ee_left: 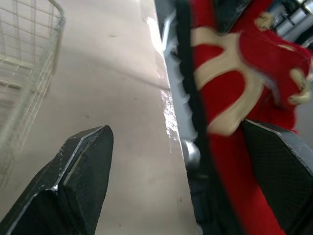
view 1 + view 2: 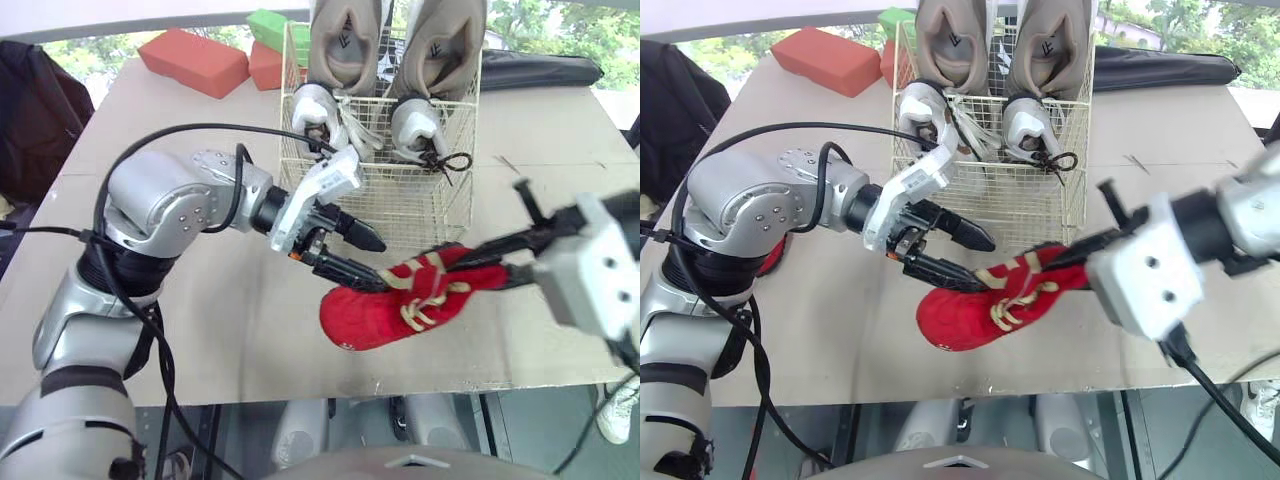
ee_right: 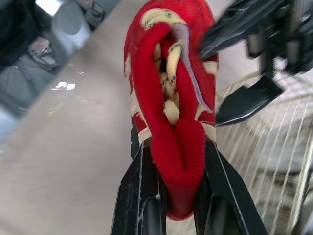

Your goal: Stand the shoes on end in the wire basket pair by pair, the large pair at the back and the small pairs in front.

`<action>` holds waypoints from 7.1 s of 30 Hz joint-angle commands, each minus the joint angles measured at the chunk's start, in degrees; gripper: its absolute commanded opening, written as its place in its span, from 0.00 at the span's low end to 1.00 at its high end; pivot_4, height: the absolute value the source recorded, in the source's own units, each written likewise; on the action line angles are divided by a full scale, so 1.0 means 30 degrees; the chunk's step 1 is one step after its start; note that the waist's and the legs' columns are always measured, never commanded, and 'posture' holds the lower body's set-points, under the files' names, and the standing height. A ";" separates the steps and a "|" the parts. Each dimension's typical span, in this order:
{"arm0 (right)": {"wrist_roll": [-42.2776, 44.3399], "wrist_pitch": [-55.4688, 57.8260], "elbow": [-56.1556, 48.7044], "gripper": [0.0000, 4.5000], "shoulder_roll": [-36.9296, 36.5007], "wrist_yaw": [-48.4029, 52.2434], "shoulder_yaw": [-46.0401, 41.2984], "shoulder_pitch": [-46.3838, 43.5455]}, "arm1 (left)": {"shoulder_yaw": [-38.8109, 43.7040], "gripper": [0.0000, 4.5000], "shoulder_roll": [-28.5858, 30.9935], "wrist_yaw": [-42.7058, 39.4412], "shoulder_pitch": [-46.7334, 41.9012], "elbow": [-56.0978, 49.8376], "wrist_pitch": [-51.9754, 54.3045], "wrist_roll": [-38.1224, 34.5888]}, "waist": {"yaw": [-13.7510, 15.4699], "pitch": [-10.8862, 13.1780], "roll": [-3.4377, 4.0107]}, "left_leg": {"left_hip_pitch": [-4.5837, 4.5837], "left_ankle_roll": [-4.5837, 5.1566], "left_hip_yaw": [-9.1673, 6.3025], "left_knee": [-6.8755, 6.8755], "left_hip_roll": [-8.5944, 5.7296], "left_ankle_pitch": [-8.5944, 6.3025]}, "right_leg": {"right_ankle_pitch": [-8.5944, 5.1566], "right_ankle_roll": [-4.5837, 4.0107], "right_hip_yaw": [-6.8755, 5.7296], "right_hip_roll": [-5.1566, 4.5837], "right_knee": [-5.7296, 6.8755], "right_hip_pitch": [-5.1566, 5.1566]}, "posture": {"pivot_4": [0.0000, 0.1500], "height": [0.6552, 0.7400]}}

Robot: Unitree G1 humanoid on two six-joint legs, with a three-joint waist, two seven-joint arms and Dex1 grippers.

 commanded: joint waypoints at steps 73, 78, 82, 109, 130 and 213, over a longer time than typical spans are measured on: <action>-0.0991 0.5764 -0.1731 0.03 0.9018 -2.2980 -0.1704 0.9415 | 1.2352 0.87 -0.3390 0.8878 1.6432 -0.9635 -0.9561 -0.3149 | 0.0102 -0.0053 -0.0037 | -0.0149 0.0096 -0.0004 0.0232 0.0017 -0.0047 | 0.0014 -0.0014 0.0019 -0.0021 0.0309 -0.0172 | 1.00 1.00; 0.0163 0.4423 -0.0133 0.45 1.0255 -2.0552 -0.2510 1.1457 | 1.2488 0.87 -0.3347 0.9177 1.7138 -0.9435 -1.0141 -0.2670 | 0.0107 -0.0057 -0.0035 | -0.0135 0.0098 -0.0009 0.0230 0.0017 -0.0049 | 0.0014 -0.0014 0.0034 -0.0020 0.0314 -0.0171 | 1.00 1.00; 0.2605 0.4386 -0.0970 0.80 0.8901 -1.7023 -0.4502 1.2915 | 1.3462 0.87 -0.3560 0.9816 1.8460 -0.9319 -1.0558 -0.2501 | 0.0159 -0.0055 -0.0035 | -0.0044 0.0104 -0.0023 0.0211 0.0028 -0.0054 | 0.0011 -0.0015 0.0033 -0.0019 0.0293 -0.0079 | 1.00 1.00; 1.0675 0.5304 -0.2400 0.89 0.2932 -0.8826 -0.8106 0.8169 | 2.1625 0.87 0.4053 1.2479 1.9948 0.4866 -0.5129 -0.1788 | 0.0131 -0.0050 -0.0044 | 0.0133 0.0113 -0.0012 0.0016 0.0057 -0.0066 | 0.0007 -0.0022 0.0000 -0.0048 0.0084 0.0077 | 1.00 1.00; 0.9167 0.3820 -0.2757 0.89 0.4090 -0.7525 -0.8745 1.1240 | 1.7153 0.87 0.5768 0.8867 1.1155 1.5618 -0.5643 0.4187 | 0.0122 -0.0064 -0.0086 | 0.0067 0.0110 -0.0027 -0.0064 0.0020 -0.0069 | 0.0013 -0.0010 -0.0044 -0.0118 0.0037 0.0008 | 1.00 1.00; 0.8741 0.5373 -0.4573 0.90 0.4667 -1.1586 -1.4619 2.2086 | 1.0336 0.86 -0.1611 0.8182 2.1149 -0.6197 -1.5704 -0.0224 | 0.0575 -0.0210 -0.0124 | 0.0133 0.0149 -0.0032 0.0049 0.0045 -0.0083 | 0.0031 0.0024 -0.0027 -0.0058 0.0034 0.0158 | 1.00 1.00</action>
